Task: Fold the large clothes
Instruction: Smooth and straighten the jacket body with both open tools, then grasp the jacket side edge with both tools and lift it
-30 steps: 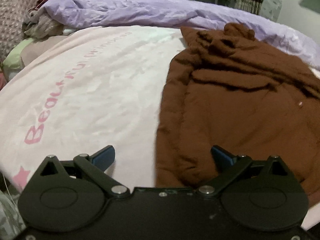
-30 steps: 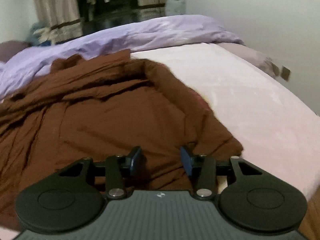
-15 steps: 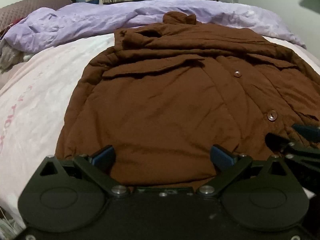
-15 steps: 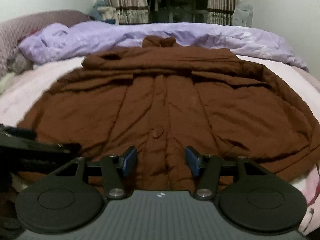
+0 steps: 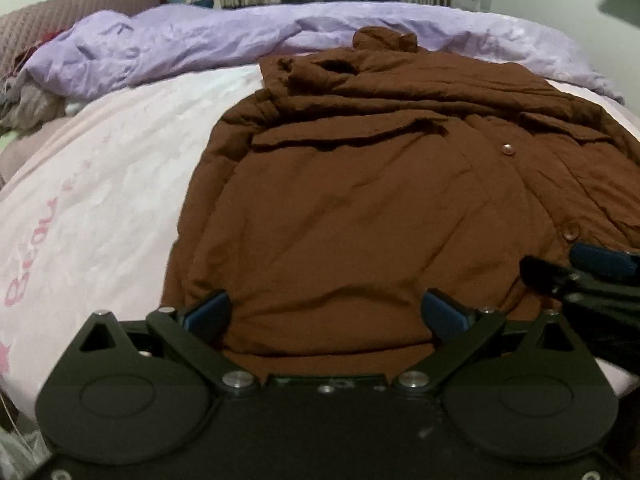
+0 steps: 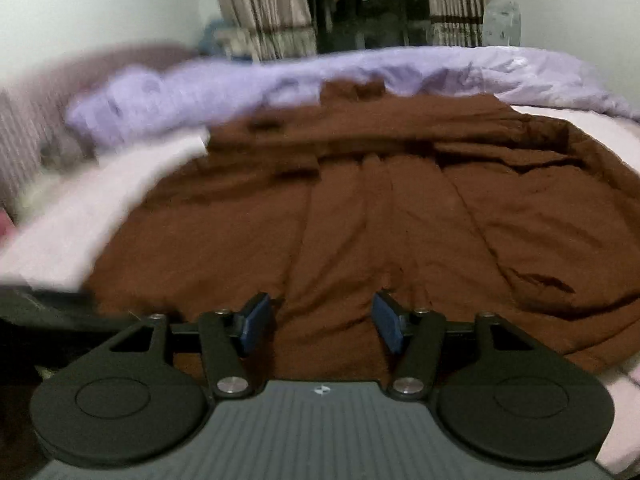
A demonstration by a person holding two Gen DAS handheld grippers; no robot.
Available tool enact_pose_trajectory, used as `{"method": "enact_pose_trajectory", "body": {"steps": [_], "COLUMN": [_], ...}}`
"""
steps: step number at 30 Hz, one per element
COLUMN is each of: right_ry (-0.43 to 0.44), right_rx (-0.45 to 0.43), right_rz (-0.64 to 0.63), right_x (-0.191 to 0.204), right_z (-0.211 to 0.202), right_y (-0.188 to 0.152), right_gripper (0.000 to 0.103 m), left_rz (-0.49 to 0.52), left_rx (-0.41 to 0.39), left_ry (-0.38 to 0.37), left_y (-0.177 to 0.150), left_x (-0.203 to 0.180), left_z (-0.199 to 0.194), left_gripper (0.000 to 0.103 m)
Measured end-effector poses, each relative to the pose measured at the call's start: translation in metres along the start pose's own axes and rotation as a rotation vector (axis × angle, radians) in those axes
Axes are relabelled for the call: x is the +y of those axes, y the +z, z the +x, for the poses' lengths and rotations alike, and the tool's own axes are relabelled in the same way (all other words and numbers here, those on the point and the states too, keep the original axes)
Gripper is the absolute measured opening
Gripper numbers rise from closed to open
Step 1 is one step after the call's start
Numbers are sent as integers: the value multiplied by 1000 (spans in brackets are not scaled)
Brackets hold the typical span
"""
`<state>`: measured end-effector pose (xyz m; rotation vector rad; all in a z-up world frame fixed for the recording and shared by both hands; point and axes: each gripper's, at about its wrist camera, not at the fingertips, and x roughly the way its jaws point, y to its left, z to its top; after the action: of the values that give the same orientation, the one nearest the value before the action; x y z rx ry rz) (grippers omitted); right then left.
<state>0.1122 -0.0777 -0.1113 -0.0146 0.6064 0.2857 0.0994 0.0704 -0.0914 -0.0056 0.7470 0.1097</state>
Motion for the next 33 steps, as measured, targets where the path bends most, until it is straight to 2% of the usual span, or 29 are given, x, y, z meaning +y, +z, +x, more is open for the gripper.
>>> {"method": "enact_pose_trajectory", "body": {"steps": [1,2,4,6,8,9,10,11,12,13,14,15,16,17,19,22,25,26,28,29,30,31,32,33], "right_ry": [-40,-44,-18,-31,-114,-132,-108,-70,-34,-15,-47,-109,-186,-258,-378,-460,-529,-525,-453,-419,-397,-399,-374,-329], "right_rx": [-7,-14,-6,-10,-15,-14,-11,-7,-12,-28,-58,-105,-156,-187,-176,-116,-33,-15,-25,-33,-40,-55,-57,-60], "right_rz": [-46,-61,-20,17,16,17,32,63,97,134,158,170,181,194,240,289,276,273,308,334,349,337,325,330], "right_x": [1,-1,-13,-26,-39,-47,-57,-68,-79,-90,-100,-110,-121,-133,-164,-206,-230,-236,-245,-250,-253,-253,-251,-248], "right_z": [1,-1,-7,-13,-17,-19,-21,-25,-29,-37,-47,-57,-68,-76,-80,-71,-50,-44,-35,-33,-29,-28,-27,-29], "right_y": [-3,-4,1,3,3,3,2,4,6,8,9,11,11,11,11,4,-2,-3,-2,-2,-2,-1,0,3], "right_gripper": [51,49,42,41,42,38,32,31,35,57,71,95,98,99,98,98,99,99,98,98,87,60,42,14], "left_rz": [3,10,14,-7,-57,-94,-126,-169,-216,-241,-241,-222,-200,-181,-144,-133,-144,-150,-151,-149,-135,-124,-119,-102], "left_rx": [-3,-6,-9,-7,10,19,22,31,45,48,48,49,47,48,44,41,57,59,52,42,21,1,-16,-42], "left_ry": [3,11,40,112,124,131,115,78,39,13,7,11,17,19,39,26,8,2,2,1,-4,-21,-21,-8], "left_y": [0,0,-1,-3,-6,-9,-10,-12,-13,-14,-13,-12,-12,-12,-13,-11,-4,-3,-3,-3,-3,-2,0,4], "left_x": [2,4,11,24,45,59,70,82,92,97,98,95,90,84,70,58,62,64,62,60,57,54,51,48], "left_z": [-3,-5,-9,-10,-8,-8,-8,-10,-10,-12,-13,-14,-14,-13,-9,-6,3,4,6,6,3,0,-2,-6], "left_gripper": [103,103,103,103,103,103,103,103,103,103,103,103,103,103,103,103,103,103,103,95,76,61,27,19]}}
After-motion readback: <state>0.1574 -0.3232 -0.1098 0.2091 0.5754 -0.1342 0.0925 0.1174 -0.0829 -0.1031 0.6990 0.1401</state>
